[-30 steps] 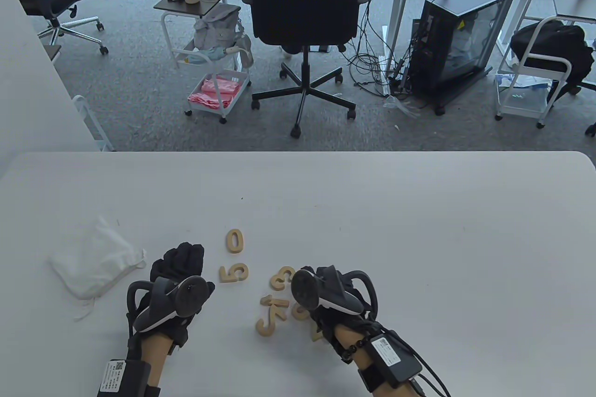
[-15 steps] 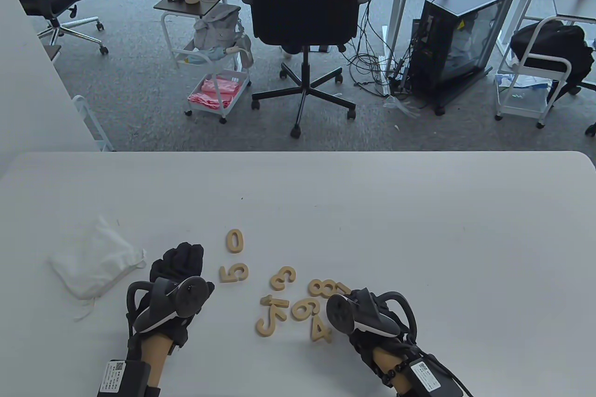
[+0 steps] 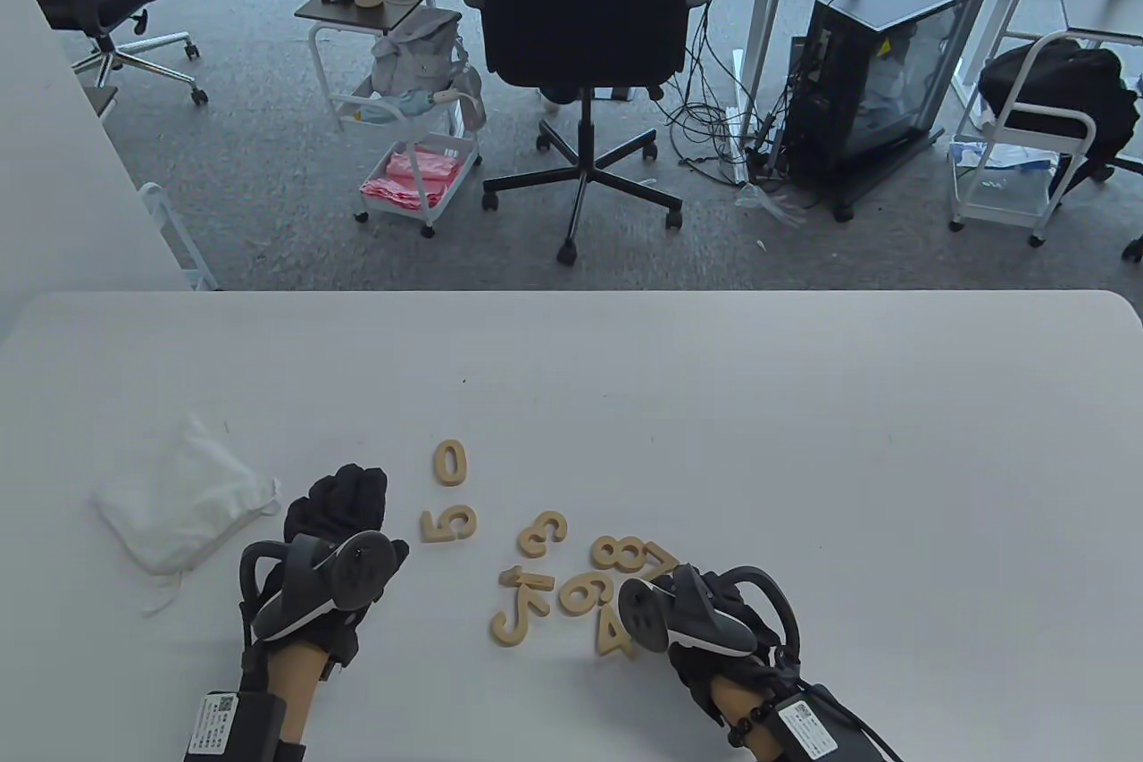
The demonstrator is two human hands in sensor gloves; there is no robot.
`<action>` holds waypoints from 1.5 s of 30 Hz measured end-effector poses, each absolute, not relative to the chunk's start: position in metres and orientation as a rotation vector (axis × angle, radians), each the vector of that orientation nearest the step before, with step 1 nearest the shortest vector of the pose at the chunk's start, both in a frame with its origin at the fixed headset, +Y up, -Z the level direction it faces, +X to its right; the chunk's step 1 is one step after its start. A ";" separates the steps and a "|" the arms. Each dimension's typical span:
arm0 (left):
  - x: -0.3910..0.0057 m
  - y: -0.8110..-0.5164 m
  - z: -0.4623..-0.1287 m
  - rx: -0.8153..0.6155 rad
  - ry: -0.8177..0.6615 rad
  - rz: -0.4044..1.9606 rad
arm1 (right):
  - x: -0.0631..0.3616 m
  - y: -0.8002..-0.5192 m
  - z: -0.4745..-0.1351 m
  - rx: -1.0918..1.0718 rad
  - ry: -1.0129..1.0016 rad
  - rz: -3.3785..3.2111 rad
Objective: Empty bag and arrange number blocks in order
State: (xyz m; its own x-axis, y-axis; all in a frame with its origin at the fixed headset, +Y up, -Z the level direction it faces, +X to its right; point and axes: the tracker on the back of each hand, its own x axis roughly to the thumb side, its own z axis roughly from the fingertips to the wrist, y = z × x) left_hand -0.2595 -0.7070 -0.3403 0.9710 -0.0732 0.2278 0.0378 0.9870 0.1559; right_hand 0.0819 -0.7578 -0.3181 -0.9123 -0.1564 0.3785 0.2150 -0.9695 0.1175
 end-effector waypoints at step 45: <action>-0.262 -0.705 -0.336 0.199 -0.234 -0.028 | -0.048 -0.727 -0.364 -0.709 0.027 -3.157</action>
